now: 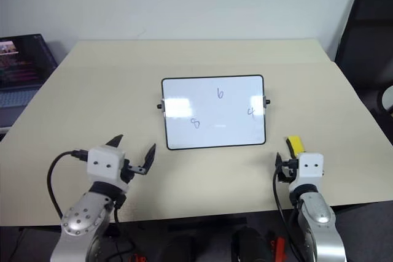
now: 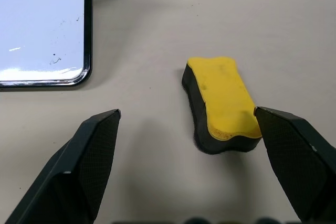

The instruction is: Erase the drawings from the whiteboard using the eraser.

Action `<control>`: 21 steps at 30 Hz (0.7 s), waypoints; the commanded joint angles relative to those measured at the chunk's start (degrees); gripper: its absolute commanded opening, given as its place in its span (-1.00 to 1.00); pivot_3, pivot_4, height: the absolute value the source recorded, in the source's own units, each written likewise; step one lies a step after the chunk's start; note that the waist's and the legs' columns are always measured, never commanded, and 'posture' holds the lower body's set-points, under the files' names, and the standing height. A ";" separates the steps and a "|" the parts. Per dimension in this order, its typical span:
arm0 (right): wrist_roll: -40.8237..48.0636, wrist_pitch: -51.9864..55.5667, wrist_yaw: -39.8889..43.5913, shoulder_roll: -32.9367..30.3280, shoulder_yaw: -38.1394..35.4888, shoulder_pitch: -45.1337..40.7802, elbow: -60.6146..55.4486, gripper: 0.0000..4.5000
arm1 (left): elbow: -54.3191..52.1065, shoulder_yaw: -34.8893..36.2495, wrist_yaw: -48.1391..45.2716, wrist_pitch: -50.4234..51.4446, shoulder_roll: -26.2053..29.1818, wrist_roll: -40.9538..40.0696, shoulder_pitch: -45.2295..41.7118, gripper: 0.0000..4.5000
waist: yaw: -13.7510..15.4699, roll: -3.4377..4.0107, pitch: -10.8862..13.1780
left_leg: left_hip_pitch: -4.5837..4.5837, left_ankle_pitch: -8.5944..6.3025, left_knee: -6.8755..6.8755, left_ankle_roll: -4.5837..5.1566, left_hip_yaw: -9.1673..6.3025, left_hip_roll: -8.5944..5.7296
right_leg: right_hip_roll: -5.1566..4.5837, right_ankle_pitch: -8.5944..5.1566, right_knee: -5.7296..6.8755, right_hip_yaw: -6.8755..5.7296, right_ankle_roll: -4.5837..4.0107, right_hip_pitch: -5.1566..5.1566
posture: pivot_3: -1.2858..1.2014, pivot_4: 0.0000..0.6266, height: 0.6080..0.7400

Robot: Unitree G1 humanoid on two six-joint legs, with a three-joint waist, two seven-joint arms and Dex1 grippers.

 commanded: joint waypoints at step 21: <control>0.72 -3.26 2.07 -2.95 -4.60 -3.75 4.06 0.98 | 1.29 0.15 0.30 -0.18 -0.79 -2.24 -5.42 1.00 | -0.04 0.00 0.00 | -0.01 0.00 0.02 0.01 0.06 -0.01 | 0.03 0.02 0.07 0.01 0.04 0.02 | 0.03 -0.52 1.00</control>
